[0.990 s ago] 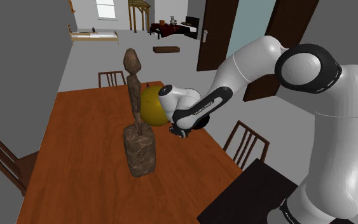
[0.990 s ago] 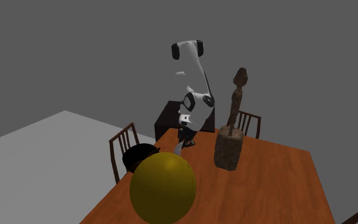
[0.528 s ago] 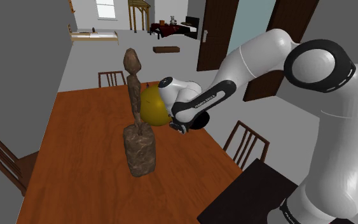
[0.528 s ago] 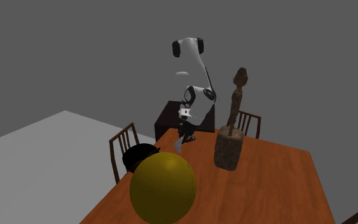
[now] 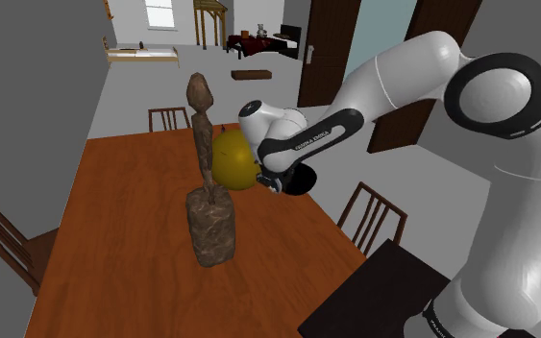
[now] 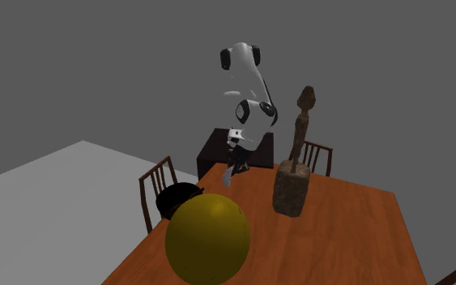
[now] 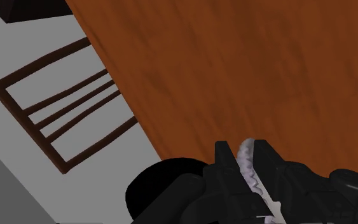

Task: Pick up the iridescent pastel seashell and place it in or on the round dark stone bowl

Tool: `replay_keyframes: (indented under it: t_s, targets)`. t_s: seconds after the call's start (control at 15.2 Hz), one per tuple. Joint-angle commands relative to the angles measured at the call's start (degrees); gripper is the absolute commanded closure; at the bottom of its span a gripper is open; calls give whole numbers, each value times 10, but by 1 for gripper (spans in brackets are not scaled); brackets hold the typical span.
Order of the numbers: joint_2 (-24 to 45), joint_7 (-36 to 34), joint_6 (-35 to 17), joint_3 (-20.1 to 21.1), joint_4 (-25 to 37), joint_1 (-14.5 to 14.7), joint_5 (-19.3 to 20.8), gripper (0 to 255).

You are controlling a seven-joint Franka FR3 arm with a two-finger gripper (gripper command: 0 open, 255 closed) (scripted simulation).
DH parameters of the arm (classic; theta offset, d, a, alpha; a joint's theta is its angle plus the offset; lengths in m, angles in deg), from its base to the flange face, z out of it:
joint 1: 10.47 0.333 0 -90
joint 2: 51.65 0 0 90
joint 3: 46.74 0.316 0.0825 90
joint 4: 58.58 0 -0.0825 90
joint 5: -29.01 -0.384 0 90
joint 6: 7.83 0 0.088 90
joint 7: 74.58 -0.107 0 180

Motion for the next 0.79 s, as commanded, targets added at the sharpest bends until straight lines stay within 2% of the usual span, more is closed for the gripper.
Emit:
replay_keyframes:
  t_s: [0.0,0.33,0.73]
  targets:
    - [-11,7,10,2,2,-1,-7,255]
    - [-28,22,33,5,12,-3,-18,255]
    - [-5,88,11,-26,42,-46,-4,255]
